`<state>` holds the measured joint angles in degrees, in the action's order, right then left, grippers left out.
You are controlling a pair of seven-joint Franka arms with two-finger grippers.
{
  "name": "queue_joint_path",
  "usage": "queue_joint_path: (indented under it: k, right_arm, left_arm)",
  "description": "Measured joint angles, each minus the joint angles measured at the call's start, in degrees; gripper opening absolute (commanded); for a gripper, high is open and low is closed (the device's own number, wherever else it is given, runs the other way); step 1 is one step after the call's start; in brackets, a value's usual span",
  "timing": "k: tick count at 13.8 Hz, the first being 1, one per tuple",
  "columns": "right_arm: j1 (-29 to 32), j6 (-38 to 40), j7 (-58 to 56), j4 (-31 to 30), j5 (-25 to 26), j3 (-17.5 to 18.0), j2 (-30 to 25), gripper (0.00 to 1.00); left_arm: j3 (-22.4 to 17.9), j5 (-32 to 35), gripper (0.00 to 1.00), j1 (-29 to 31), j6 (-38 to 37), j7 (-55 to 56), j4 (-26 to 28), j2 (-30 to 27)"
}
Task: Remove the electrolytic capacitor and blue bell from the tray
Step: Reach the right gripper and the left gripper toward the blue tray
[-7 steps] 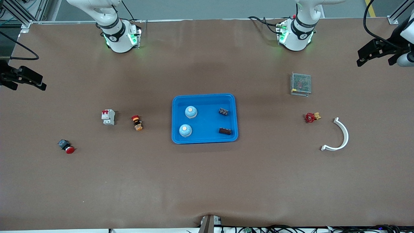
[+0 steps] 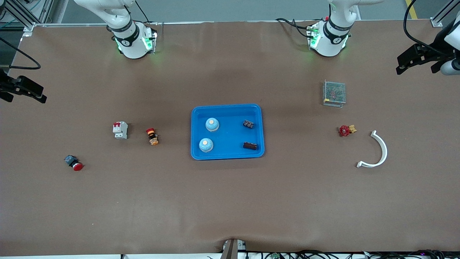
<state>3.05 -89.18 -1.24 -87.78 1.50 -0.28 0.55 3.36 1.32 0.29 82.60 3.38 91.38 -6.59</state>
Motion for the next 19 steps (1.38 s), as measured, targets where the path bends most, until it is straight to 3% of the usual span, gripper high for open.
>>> queue_joint_path:
  k: [11, 14, 19]
  right_arm:
    - [0.29, -0.33, 0.02, -1.56, -0.01, -0.08, 0.48, 1.00]
    - [1.38, -3.94, 0.02, -5.84, -0.07, -0.37, 1.47, 1.00]
    - [1.07, -17.55, 1.87, -18.48, -0.16, -0.21, 2.11, 1.00]
  left_arm:
    - [0.00, 0.00, 1.00, 0.00, -2.20, 1.48, -0.76, 3.53]
    - [0.48, -0.02, 1.00, -0.19, -2.21, 3.80, 1.30, 3.68]
    - [3.70, -0.05, 1.00, -0.44, 1.08, 8.84, 6.45, 3.71]
